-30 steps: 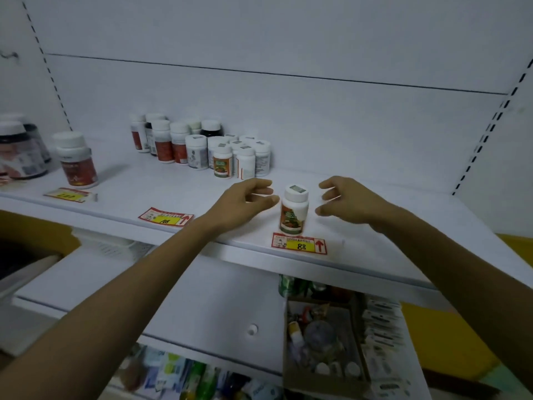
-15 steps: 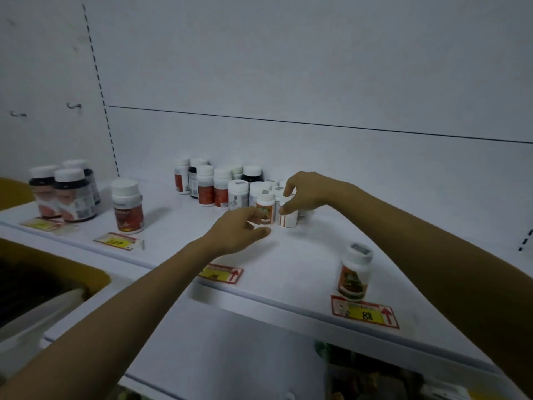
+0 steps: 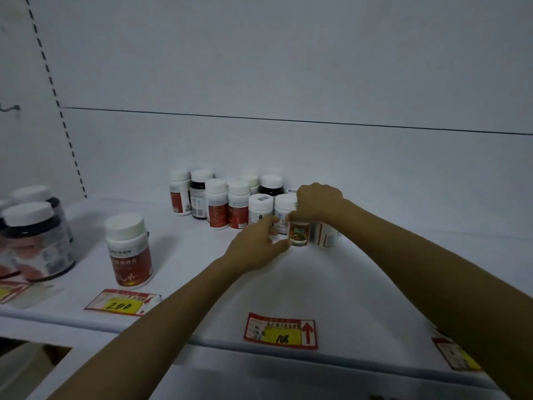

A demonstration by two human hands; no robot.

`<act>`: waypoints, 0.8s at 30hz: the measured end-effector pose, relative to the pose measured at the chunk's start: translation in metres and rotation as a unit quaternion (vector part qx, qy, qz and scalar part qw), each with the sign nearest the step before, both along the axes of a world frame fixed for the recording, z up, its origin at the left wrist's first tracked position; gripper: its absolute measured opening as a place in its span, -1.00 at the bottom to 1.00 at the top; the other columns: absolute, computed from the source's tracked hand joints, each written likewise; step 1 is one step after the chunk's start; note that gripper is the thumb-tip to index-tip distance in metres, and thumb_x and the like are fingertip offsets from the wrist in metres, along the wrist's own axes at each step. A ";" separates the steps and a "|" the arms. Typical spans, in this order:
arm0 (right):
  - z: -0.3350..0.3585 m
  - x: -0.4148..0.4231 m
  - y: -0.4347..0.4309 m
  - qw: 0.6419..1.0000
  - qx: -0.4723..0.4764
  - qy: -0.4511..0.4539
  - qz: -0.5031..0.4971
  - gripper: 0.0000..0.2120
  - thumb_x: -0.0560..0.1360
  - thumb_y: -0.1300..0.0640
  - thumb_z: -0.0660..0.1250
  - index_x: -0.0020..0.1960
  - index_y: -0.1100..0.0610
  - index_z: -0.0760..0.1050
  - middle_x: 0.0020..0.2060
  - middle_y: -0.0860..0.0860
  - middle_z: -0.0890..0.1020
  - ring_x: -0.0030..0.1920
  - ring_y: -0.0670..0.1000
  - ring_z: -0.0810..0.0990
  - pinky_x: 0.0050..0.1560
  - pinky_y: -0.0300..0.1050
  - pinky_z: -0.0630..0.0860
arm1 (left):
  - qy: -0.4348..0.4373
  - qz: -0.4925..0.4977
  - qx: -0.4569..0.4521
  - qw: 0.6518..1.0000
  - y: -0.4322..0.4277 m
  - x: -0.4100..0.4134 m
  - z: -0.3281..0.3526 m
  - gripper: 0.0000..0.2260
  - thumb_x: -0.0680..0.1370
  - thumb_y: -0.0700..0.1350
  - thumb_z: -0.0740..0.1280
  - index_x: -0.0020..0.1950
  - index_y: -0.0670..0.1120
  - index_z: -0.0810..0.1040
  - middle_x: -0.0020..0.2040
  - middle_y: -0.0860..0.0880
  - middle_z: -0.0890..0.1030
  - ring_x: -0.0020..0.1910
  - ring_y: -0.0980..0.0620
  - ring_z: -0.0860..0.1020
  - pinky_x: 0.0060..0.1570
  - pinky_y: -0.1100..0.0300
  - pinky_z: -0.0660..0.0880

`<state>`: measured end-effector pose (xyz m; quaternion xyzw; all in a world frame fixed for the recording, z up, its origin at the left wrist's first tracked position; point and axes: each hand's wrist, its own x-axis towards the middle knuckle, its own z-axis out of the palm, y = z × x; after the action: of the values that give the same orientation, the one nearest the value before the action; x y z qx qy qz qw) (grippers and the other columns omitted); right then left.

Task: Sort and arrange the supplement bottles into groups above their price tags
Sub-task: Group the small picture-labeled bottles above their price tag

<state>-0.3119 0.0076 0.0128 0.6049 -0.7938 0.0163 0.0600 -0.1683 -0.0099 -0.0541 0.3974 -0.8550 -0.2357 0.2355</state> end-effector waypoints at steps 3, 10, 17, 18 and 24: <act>0.005 0.001 -0.007 1.000 -0.002 -0.021 -0.008 -0.53 0.41 -0.18 0.37 0.14 0.13 0.46 -0.09 0.04 0.54 -0.14 0.04 0.49 -0.11 -0.09 0.46 | 0.028 -0.013 -0.012 0.999 -0.013 -0.004 -0.002 -0.57 0.47 0.05 0.37 0.28 -0.05 0.39 0.23 -0.05 0.55 0.12 0.01 0.54 0.11 0.12 0.50; 0.055 -0.005 0.000 0.965 0.001 -0.262 0.025 -0.64 0.43 -0.12 0.36 -0.10 0.21 0.56 -0.27 0.09 0.64 -0.32 0.01 0.55 -0.19 -0.13 0.46 | 0.214 -0.072 0.026 0.974 -0.007 -0.007 0.019 -0.51 0.48 -0.06 0.38 0.37 -0.03 0.30 0.14 0.09 0.50 0.03 0.19 0.49 -0.07 0.42 0.45; 0.064 -0.006 0.014 0.956 -0.007 -0.294 0.020 -0.64 0.44 -0.14 0.36 -0.14 0.19 0.55 -0.34 0.04 0.59 -0.36 -0.02 0.51 -0.24 -0.18 0.45 | 0.267 -0.088 0.113 0.953 0.003 -0.004 0.025 -0.46 0.47 -0.08 0.40 0.39 0.01 0.26 0.30 -0.03 0.48 0.11 0.08 0.50 0.05 0.23 0.49; 0.063 -0.006 0.016 0.956 -0.010 -0.291 0.022 -0.64 0.44 -0.15 0.36 -0.15 0.18 0.54 -0.34 0.04 0.58 -0.36 -0.02 0.51 -0.23 -0.18 0.45 | 0.268 -0.089 0.119 0.952 0.004 -0.005 0.025 -0.46 0.46 -0.08 0.40 0.38 0.00 0.27 0.31 -0.04 0.48 0.15 0.05 0.51 0.09 0.19 0.50; 0.065 -0.011 0.038 0.958 -0.032 -0.285 0.019 -0.58 0.48 -0.21 0.28 -0.02 0.16 0.55 -0.22 0.02 0.63 -0.26 -0.02 0.62 -0.20 -0.18 0.50 | 0.280 -0.097 0.162 0.941 0.022 -0.015 0.032 -0.56 0.51 -0.10 0.34 0.34 -0.02 0.27 0.32 -0.07 0.49 0.20 -0.02 0.53 0.22 0.00 0.49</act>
<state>-0.3226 0.0459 0.0778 0.5880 -0.7653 0.2145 -0.1502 -0.1828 0.0121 -0.0222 0.2627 -0.7393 -0.4944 0.3741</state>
